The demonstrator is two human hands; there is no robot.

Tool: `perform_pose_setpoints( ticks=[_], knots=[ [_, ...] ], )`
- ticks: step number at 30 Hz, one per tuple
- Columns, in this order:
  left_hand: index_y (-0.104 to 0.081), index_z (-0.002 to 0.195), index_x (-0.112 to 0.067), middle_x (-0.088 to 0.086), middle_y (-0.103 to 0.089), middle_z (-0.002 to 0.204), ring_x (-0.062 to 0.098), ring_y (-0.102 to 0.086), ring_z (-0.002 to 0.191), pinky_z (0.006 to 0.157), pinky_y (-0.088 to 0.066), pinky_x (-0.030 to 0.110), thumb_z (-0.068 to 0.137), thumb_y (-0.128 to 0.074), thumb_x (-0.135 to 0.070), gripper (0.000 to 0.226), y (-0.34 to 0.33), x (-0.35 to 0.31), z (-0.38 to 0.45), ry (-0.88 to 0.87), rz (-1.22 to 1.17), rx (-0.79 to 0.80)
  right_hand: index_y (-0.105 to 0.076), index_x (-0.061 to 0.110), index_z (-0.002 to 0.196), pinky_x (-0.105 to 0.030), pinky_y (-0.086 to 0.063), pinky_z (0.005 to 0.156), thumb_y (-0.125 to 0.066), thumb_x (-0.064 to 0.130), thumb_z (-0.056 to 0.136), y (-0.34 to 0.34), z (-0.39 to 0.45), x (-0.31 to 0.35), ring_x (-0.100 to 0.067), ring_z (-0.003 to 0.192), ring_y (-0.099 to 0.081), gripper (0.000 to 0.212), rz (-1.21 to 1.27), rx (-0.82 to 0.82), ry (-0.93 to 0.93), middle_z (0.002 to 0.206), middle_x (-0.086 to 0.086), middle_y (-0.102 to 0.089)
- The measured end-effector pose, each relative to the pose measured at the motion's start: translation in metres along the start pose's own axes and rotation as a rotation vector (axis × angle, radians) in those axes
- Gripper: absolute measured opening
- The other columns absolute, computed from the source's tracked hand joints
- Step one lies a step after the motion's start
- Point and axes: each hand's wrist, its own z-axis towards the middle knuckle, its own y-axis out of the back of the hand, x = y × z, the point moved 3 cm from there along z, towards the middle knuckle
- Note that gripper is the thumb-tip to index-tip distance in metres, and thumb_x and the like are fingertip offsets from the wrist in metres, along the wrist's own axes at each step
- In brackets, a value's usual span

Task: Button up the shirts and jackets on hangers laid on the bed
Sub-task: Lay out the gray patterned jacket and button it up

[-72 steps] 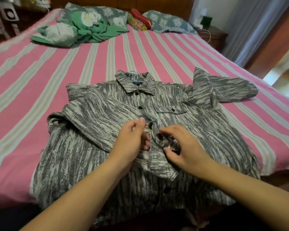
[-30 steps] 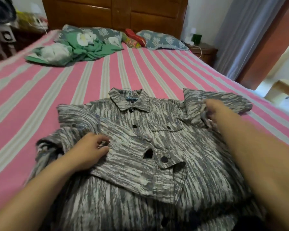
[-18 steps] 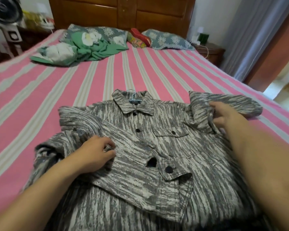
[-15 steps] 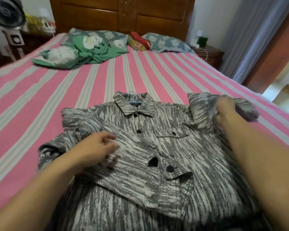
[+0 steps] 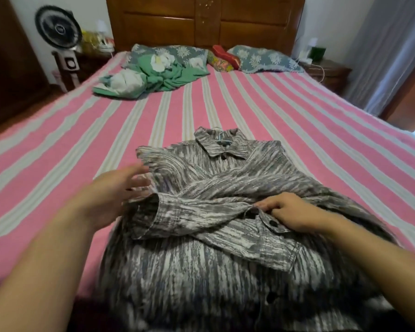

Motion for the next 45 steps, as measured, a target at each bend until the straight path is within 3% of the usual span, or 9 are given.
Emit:
perform_pose_setpoints(
  ticks=[5,10,14,18,23,27,33,40,45],
  knots=[
    [-0.071,0.114,-0.027,-0.005,-0.073,0.102,0.012,-0.068,0.096,0.075,-0.046,0.027,0.088,-0.077,-0.034,0.028,0.013,0.019,-0.013,-0.187,0.553,0.012,-0.067,0.022,0.112,-0.024,-0.047,0.086,-0.058,0.005,0.092,0.023,0.004,0.04,-0.011,0.102,-0.063,0.028,-0.061,-0.225,0.055,0.112,0.007,-0.066],
    [-0.063,0.083,-0.033,-0.01,-0.07,0.084,0.017,-0.067,0.085,0.074,-0.047,0.027,0.087,-0.078,-0.014,0.024,0.012,0.032,-0.008,-0.283,0.859,0.005,-0.051,0.035,0.132,-0.039,-0.044,0.101,-0.069,0.03,0.085,-0.003,0.021,0.051,-0.018,0.117,-0.044,0.05,-0.309,0.067,-0.108,0.124,0.004,-0.044],
    [-0.075,0.082,-0.019,-0.002,-0.074,0.075,0.019,-0.069,0.073,0.069,-0.049,0.03,0.09,-0.073,-0.013,0.01,0.012,0.015,-0.007,-0.468,0.505,-0.261,-0.058,0.019,0.096,-0.035,-0.049,0.065,-0.063,0.013,0.086,0.016,0.014,0.065,-0.023,0.088,-0.061,0.012,-0.387,-0.419,-0.049,0.091,0.002,-0.06],
    [-0.077,0.096,-0.015,0.001,-0.076,0.09,0.021,-0.072,0.084,0.079,-0.057,0.037,0.086,-0.069,0.004,0.023,0.012,0.0,-0.016,-0.714,0.25,-0.232,-0.048,0.012,0.081,-0.035,-0.033,0.056,-0.061,-0.011,0.062,0.055,-0.031,0.067,-0.025,0.072,-0.042,0.033,-0.321,-0.966,0.161,0.078,-0.003,-0.048],
    [-0.059,0.087,-0.031,-0.016,-0.054,0.085,0.018,-0.06,0.083,0.07,-0.052,0.041,0.07,-0.062,0.003,0.038,-0.007,0.03,-0.013,-0.888,0.93,0.065,-0.054,0.037,0.105,-0.041,-0.049,0.09,-0.055,0.011,0.088,0.015,-0.024,-0.009,-0.029,0.108,-0.054,0.031,-0.639,0.001,-0.248,0.122,-0.007,-0.055],
    [-0.059,0.089,-0.032,-0.013,-0.051,0.095,0.017,-0.058,0.091,0.076,-0.051,0.042,0.074,-0.058,-0.003,0.032,-0.018,0.043,-0.015,-0.868,1.028,0.203,-0.067,0.034,0.114,-0.039,-0.046,0.1,-0.056,0.017,0.092,0.025,-0.028,0.05,-0.022,0.115,-0.056,0.029,-0.499,-0.279,-0.063,0.123,0.003,-0.062],
    [-0.071,0.091,-0.027,-0.012,-0.062,0.097,0.007,-0.062,0.094,0.084,-0.052,0.037,0.083,-0.073,-0.023,0.009,-0.014,0.05,-0.025,-0.868,0.855,0.227,-0.057,0.034,0.1,-0.024,-0.042,0.088,-0.043,0.082,0.078,-0.045,-0.039,0.173,-0.003,0.098,-0.047,0.054,-0.053,-0.22,0.283,0.099,0.019,-0.052],
    [-0.068,0.073,-0.024,-0.006,-0.06,0.07,0.014,-0.056,0.07,0.074,-0.047,0.036,0.095,-0.069,-0.016,0.023,-0.005,0.05,-0.012,-0.325,-0.005,-0.063,-0.06,0.023,0.113,-0.026,-0.04,0.071,-0.07,0.006,0.072,-0.099,-0.043,0.169,-0.016,0.086,-0.047,0.045,-0.235,-0.425,0.398,0.095,0.008,-0.05],
    [-0.072,0.091,-0.019,-0.003,-0.069,0.084,0.018,-0.061,0.082,0.077,-0.051,0.039,0.087,-0.077,-0.02,0.007,-0.017,0.053,-0.006,-0.141,-0.194,-0.041,-0.075,0.015,0.109,-0.03,-0.035,0.053,-0.076,0.0,0.075,-0.087,-0.044,0.163,-0.02,0.065,-0.045,0.038,-0.236,-0.621,0.543,0.075,0.001,-0.047]
  ],
)
